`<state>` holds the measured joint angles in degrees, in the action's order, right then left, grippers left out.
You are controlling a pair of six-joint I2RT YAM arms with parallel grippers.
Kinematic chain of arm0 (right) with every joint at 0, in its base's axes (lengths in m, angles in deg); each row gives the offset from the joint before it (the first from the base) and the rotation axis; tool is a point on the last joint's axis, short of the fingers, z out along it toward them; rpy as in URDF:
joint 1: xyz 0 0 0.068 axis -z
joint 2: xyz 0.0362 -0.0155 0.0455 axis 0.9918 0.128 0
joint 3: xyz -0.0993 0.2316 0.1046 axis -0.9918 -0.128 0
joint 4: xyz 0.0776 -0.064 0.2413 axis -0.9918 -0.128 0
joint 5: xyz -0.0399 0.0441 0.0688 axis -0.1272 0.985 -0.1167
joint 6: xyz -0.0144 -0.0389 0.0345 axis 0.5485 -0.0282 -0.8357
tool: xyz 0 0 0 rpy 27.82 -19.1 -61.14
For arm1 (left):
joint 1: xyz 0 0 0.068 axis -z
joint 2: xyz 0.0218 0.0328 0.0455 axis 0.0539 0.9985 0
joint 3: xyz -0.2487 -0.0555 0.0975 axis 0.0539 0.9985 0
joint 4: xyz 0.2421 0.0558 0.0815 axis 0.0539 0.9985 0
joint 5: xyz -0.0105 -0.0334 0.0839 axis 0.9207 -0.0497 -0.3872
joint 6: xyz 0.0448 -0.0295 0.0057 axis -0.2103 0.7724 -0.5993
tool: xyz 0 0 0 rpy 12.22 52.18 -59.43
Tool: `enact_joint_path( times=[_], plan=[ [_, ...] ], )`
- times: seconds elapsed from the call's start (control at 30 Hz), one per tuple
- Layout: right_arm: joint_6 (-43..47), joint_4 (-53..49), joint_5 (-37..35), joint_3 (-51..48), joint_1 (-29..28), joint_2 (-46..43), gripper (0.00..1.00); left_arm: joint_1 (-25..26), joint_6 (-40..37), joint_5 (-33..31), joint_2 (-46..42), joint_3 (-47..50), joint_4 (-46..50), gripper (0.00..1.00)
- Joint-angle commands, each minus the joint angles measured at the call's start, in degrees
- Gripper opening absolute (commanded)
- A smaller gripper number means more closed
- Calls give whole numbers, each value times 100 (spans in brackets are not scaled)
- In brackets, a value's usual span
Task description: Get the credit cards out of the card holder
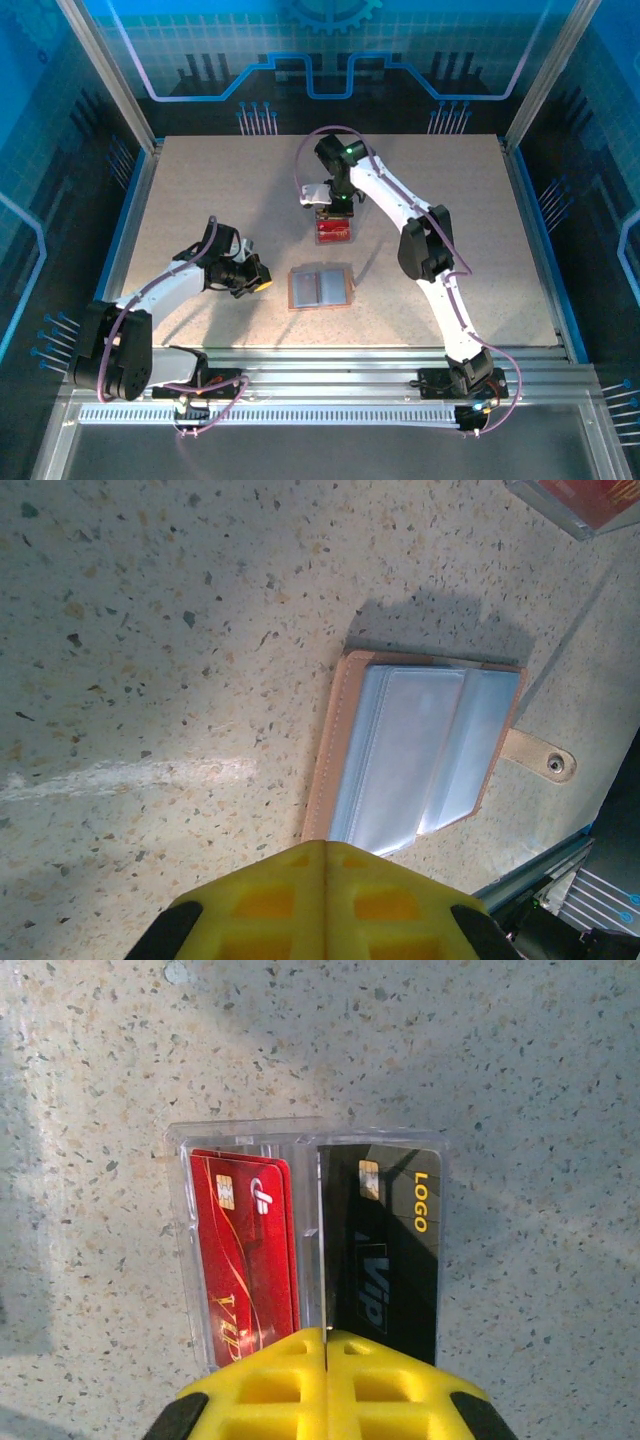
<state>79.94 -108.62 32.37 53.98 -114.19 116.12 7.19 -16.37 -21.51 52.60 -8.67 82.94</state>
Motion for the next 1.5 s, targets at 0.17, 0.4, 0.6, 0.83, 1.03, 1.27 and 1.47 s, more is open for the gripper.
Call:
enact_joint_path(
  times=[0.17, 0.4, 0.6, 0.83, 1.03, 1.27, 1.47],
  plan=[
    [-450, 75, -360, 177, -66, 54, 24, -71, -168, 105, -89, 46, 191, 6],
    [-637, 1096, -703, -492, -87, -593, 28, -75, -146, 114, -107, 55, 162, 6],
    [-903, 1369, -542, -1061, -139, -1177, 28, -71, -98, 216, -88, 72, 44, 6],
    [-1779, 2105, -108, -2319, -320, -2160, 31, -70, -74, 326, -1, 63, -73, 7],
    [-2889, 2927, 65, -3753, -581, -3140, 34, -62, 11, 401, 99, 38, -240, 7],
    [-4420, 3652, 220, -5131, -888, -4060, 37, -20, 63, 457, 286, -57, -397, 7],
    [-6366, 4448, 499, -6271, -1080, -4657, 32, 207, 153, 442, 403, -87, -615, 6]
  ],
)
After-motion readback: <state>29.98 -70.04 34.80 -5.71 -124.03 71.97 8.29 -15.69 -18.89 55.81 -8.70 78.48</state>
